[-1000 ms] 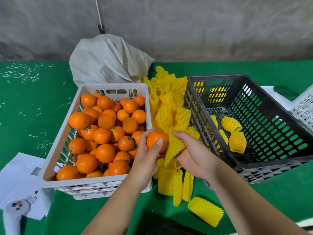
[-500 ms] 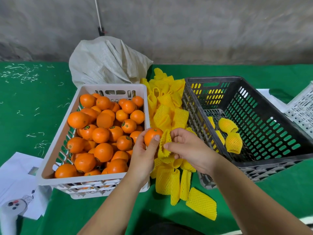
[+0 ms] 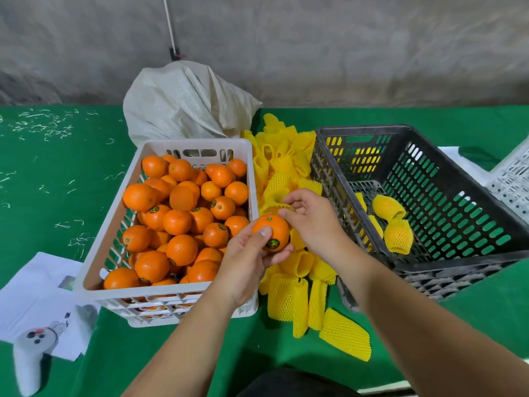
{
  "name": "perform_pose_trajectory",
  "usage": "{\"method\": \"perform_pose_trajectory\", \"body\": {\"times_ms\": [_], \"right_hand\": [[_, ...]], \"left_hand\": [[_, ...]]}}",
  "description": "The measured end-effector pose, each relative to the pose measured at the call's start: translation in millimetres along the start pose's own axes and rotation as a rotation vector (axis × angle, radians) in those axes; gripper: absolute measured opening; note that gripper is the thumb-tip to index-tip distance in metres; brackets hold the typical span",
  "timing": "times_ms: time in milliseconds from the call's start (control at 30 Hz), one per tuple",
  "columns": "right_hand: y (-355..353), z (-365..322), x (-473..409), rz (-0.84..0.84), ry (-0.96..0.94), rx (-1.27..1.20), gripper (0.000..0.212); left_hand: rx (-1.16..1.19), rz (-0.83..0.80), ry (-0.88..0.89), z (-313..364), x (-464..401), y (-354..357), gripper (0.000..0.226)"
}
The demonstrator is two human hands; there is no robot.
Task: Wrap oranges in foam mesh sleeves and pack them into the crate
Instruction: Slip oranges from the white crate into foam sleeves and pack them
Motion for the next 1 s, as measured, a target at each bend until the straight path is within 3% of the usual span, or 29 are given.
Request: {"method": "perform_pose_trajectory", "body": {"times_ms": [133,267,400,533,667,800,1000], "right_hand": [[-7,-5,17,0.001,-0.022,-0.059,0.015],[-2,-30,48,0.075,-0.349,0.168,0.013],[1,-40,67,0.160,-0.604,0.265,0.016],[3,-48,67,0.130,-0.745,0.321,0.020],[-4,-45,63,0.151,-0.788,0.403,0.021],[1,-38,76,0.160,-0.824,0.409,0.022],[7,-30,64,0.239,-0.612,0.328,0.038]], "left_hand": [[0.024,0.093,0.100,0,-4,-6,0.056],[0.029,0.134,0.142,3,-8,-6,0.066],[-0.071,0.026,0.135,-2,-7,-3,0.059],[-0.258,-0.045,0.155,-3,-3,1,0.049],[-0.115,0.051,0.165,-1,-3,-7,0.063],[-0.073,0.125,0.207,3,-1,-9,0.055],[-0.080,-0.068,0.130,-4,-4,-4,0.076]]}}
Point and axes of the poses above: each hand's wrist, its own x-axis away from the middle knuckle, its own y-axis out of the palm, z = x × y, the point moved 8 cm from there along -x, towards the middle knuckle, and after that the axes turned 6 degrees about z, right-handed, at the moved point
